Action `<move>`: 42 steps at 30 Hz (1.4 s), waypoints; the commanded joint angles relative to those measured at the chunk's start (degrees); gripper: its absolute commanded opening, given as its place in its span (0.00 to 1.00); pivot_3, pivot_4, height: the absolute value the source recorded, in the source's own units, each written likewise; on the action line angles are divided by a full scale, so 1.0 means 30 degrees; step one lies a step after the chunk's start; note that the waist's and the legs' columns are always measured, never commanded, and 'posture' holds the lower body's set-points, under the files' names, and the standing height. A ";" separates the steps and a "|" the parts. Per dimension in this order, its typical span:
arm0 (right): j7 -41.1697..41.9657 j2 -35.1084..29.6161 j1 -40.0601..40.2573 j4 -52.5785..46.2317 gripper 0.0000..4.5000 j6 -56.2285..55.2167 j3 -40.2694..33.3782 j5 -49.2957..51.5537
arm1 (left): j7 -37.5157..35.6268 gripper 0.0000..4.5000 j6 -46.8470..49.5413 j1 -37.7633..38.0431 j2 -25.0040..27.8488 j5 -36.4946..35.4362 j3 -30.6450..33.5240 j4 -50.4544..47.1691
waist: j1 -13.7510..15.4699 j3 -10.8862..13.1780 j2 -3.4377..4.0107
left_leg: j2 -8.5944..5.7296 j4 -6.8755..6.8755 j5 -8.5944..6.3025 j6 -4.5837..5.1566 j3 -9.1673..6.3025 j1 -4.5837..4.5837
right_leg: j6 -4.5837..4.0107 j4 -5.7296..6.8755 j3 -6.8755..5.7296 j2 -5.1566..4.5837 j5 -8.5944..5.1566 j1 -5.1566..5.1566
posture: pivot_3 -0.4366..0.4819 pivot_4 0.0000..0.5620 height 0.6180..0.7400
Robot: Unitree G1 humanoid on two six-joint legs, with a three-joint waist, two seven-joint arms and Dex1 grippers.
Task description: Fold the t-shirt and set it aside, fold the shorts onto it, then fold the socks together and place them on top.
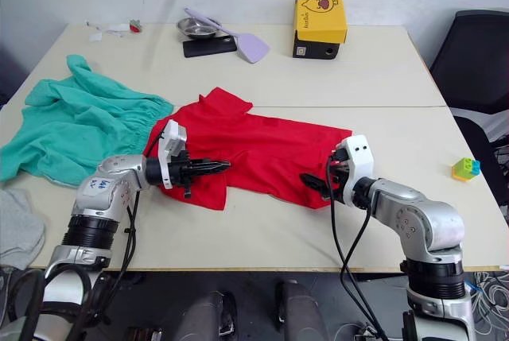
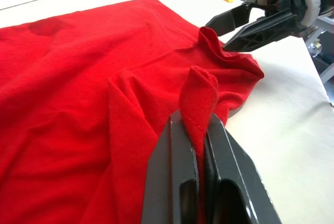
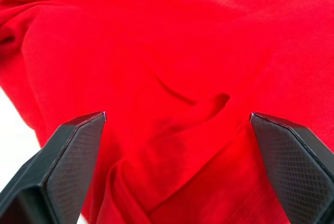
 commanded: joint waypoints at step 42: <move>2.0086 -0.6359 0.7067 0.1248 0.00 -2.1112 -0.0560 -0.2253 | -0.1027 0.00 -0.1293 1.2905 0.5841 -0.5277 0.8158 -0.9975 | 0.0033 0.0005 -0.0008 | 0.0001 -0.0008 -0.0055 0.0088 -0.0050 -0.0030 | 0.0002 -0.0049 -0.0023 -0.0014 -0.0019 -0.0006 | 0.48 0.27 1.00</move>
